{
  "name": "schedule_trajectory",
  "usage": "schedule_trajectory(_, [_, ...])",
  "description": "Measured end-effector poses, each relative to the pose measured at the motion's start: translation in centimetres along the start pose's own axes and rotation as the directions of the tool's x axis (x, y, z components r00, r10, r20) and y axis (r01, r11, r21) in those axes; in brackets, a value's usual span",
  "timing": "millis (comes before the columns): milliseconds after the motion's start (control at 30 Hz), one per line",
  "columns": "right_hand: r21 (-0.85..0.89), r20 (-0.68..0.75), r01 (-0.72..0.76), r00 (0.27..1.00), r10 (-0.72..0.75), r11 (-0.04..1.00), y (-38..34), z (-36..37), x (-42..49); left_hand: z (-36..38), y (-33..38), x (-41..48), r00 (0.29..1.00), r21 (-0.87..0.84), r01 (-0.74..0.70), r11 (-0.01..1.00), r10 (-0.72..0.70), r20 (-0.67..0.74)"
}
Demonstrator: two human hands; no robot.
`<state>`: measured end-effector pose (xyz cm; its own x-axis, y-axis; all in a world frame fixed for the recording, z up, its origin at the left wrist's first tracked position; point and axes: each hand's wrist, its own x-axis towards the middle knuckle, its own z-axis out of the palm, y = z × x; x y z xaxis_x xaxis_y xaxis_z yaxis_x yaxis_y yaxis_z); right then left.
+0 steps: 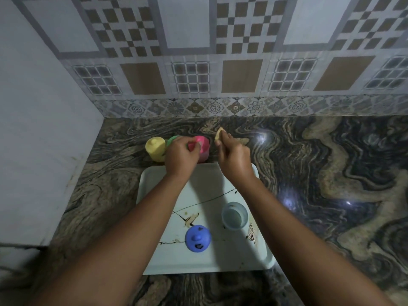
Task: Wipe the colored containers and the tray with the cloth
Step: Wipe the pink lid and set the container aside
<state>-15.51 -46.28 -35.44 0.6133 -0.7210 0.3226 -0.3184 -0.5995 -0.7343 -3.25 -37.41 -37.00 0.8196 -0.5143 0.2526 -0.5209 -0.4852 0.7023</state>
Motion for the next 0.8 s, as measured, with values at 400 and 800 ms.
schedule_trajectory(400, [0.036, 0.002, -0.012, 1.000, 0.012, 0.999, 0.1, -0.3, -0.4, 0.7, -0.8, 1.1, 0.997, 0.111, -0.047, 0.993, 0.040, 0.060])
schedule_trajectory(800, [0.114, 0.007, -0.108, 0.994, 0.108, 0.988, -0.2, -1.3, -0.6, -0.1, 1.6, 3.4, 0.953, 0.442, -0.168, 0.881, 0.030, 0.302])
